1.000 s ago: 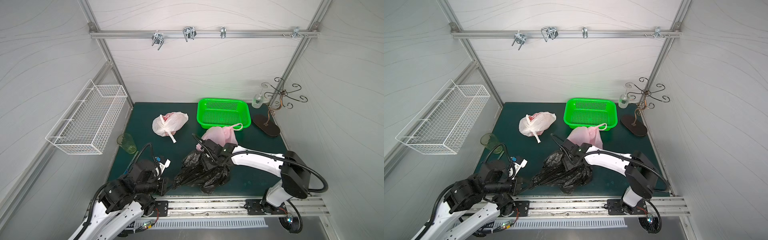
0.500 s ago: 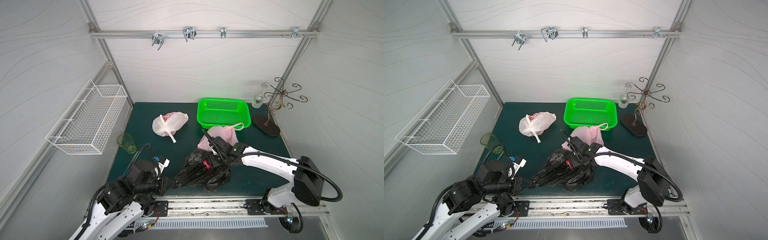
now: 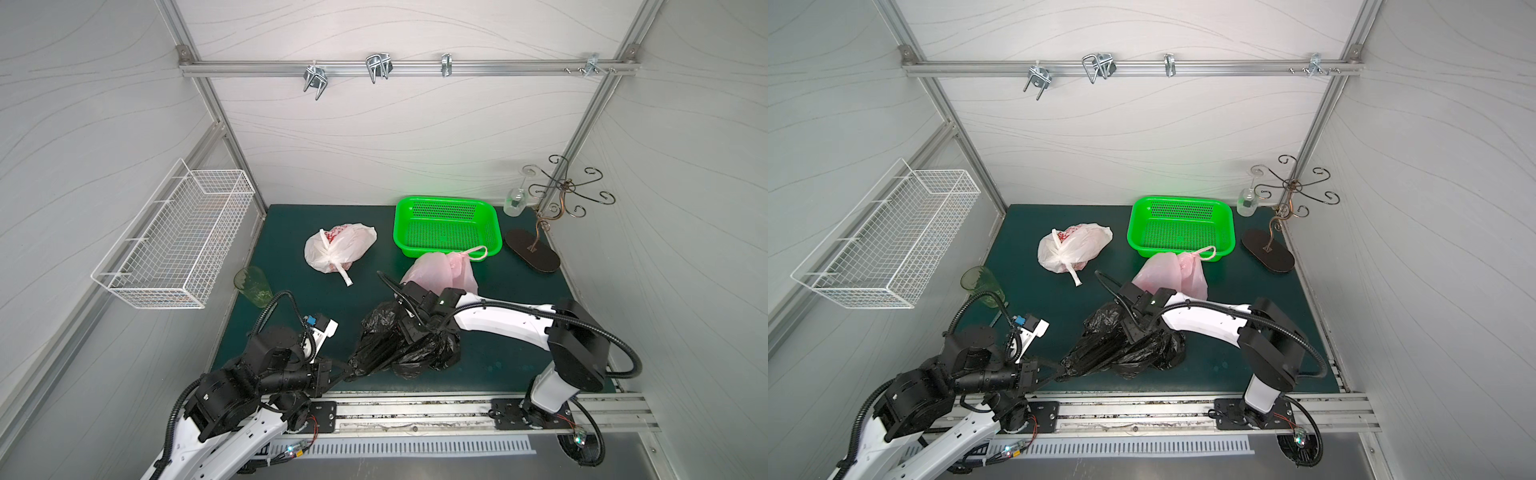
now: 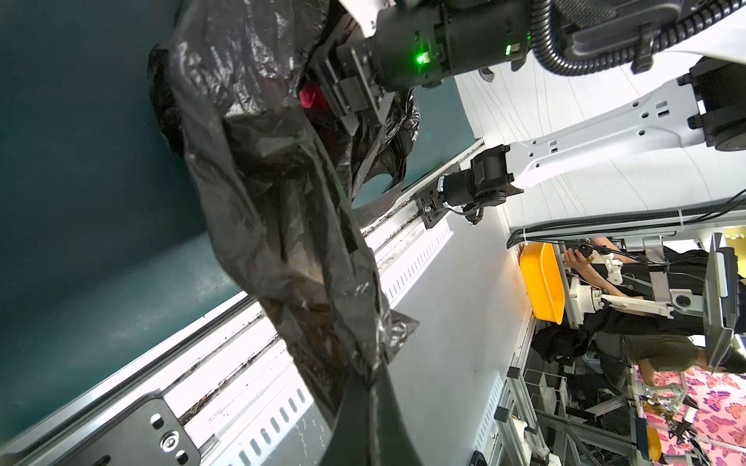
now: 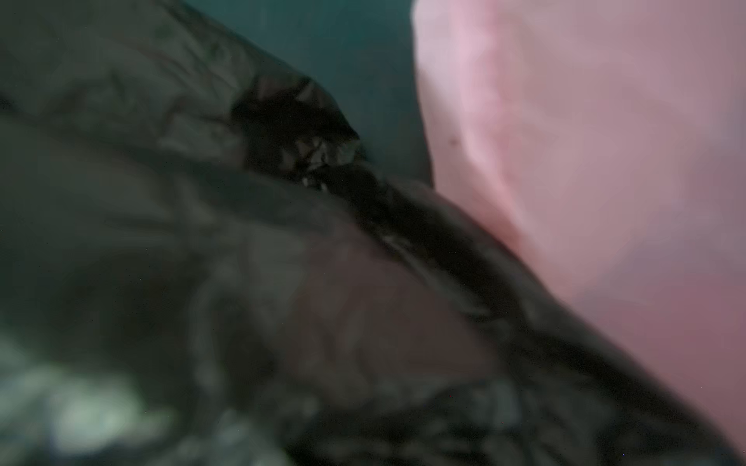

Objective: Untie the knot of a plastic bag & take out the apple
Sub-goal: Pick up the apple from the plastic bag.

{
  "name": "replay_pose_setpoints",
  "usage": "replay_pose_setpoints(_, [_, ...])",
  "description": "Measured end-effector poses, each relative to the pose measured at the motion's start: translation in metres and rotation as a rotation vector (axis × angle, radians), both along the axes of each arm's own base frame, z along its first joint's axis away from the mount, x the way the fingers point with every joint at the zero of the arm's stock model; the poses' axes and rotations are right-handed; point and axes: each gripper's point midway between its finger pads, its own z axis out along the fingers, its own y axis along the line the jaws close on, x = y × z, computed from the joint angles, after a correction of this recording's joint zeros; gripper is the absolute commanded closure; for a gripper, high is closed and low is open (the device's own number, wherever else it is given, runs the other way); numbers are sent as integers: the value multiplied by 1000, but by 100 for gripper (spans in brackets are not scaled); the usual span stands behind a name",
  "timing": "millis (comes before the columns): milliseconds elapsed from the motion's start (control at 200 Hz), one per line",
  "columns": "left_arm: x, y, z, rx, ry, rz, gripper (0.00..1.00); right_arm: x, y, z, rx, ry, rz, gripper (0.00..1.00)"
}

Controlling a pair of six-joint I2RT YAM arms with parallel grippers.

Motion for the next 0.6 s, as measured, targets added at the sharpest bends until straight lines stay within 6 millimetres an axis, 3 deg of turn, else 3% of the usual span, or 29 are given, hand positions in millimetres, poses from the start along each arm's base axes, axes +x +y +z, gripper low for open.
replay_pose_setpoints(225, [-2,-1,-1,-7,4,-9,100,-12,23,-2,-33,-27,76,17])
replay_pose_setpoints(460, [-3,-1,-1,-10,3,-11,100,-16,19,-22,-96,6,81,18])
replay_pose_setpoints(500, [-3,-1,-1,-9,3,-11,100,-16,17,-26,-106,12,80,21])
replay_pose_setpoints(600, [-3,0,0,-12,-1,-11,100,-17,16,-28,-112,20,80,41])
